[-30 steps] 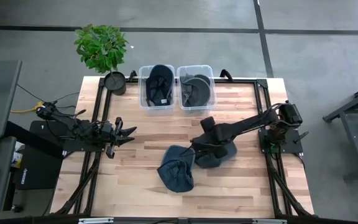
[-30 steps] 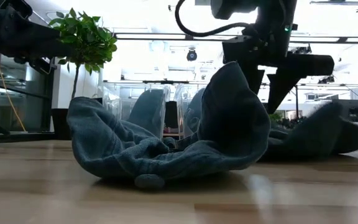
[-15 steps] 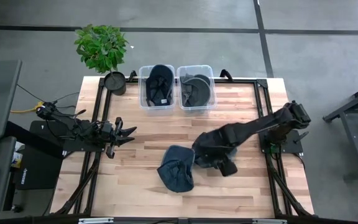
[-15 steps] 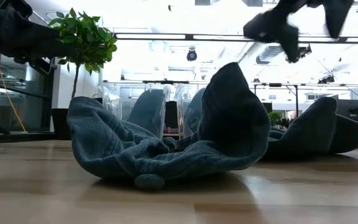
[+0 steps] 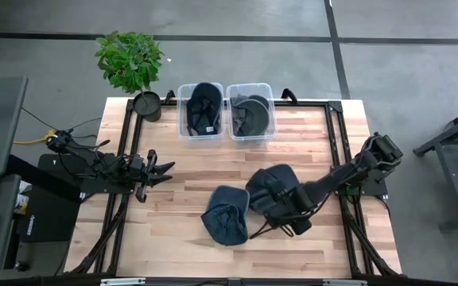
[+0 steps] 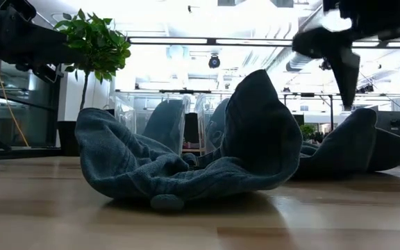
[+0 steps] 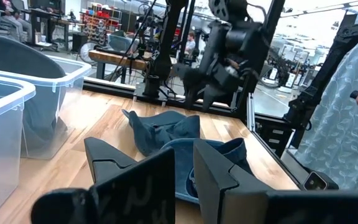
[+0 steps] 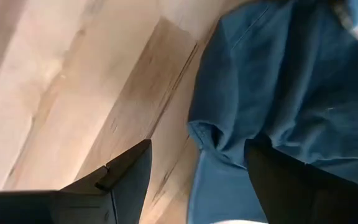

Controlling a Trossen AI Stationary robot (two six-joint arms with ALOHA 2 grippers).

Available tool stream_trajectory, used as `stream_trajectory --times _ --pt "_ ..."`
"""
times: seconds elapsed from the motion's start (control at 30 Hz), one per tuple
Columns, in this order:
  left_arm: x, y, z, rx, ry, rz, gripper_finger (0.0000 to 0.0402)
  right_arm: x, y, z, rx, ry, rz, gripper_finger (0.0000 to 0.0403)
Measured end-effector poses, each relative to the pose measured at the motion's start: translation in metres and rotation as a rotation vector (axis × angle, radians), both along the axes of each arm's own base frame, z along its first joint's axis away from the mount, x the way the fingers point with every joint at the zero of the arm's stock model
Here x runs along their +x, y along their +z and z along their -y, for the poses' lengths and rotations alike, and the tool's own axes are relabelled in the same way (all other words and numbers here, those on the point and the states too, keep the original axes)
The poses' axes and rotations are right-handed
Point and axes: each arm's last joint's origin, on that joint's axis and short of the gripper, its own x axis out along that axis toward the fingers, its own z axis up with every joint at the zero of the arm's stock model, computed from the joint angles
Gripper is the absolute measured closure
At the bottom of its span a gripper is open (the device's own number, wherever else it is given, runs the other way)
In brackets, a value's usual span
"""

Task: Pick & Place hat
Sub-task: Put the right blue cap into the left transparent bin

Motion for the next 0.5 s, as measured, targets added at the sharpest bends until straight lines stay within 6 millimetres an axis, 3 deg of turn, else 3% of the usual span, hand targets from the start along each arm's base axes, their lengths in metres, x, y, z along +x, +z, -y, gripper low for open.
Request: stream_trajectory --times 0.5 --pt "0.0 0.0 0.0 0.0 0.0 0.0 0.0401 -0.012 -0.053 0.024 -0.09 -0.11 0.004 0.0157"
